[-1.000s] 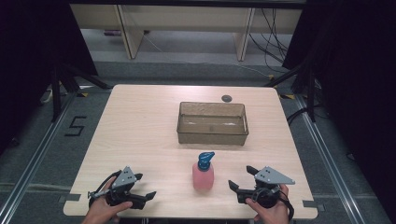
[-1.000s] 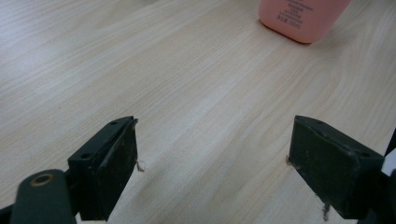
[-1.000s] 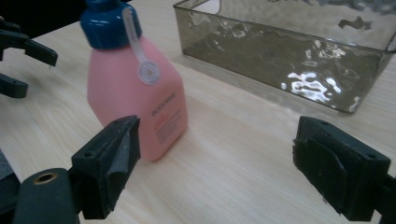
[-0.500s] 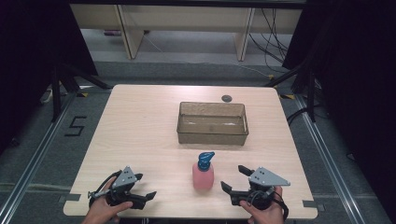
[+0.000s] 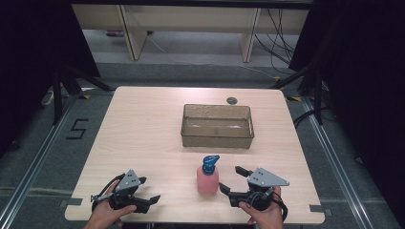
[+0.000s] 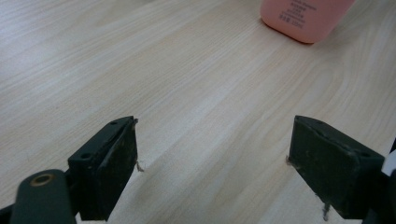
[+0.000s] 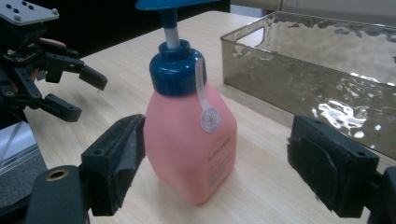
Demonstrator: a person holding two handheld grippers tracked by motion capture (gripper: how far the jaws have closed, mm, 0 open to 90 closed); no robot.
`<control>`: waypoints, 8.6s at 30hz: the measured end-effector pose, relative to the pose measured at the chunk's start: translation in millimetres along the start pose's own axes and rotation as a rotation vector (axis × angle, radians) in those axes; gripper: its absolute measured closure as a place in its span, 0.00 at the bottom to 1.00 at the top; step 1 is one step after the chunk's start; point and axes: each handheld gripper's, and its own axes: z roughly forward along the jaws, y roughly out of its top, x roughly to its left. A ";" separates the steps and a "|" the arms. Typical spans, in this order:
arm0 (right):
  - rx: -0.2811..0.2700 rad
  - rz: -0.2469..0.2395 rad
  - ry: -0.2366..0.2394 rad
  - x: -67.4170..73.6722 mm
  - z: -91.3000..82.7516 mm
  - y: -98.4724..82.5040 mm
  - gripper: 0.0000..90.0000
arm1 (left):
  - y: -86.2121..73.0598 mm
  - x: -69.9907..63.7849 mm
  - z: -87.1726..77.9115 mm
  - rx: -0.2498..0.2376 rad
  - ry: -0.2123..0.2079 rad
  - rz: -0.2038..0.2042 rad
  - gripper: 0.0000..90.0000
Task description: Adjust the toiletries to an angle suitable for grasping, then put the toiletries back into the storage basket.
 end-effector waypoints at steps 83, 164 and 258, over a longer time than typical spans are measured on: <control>-0.036 -0.102 0.030 15.0 53.8 38.6 0.59 | 0.2 -1.1 -1.9 -0.003 -0.004 0.008 0.17; -0.156 0.019 -0.308 -112.0 30.3 129.7 0.59 | -0.6 0.9 -1.4 -0.006 0.000 0.006 0.17; -0.020 0.063 -0.325 -151.1 84.8 81.4 0.59 | 0.8 0.2 -4.4 -0.017 -0.009 0.003 0.17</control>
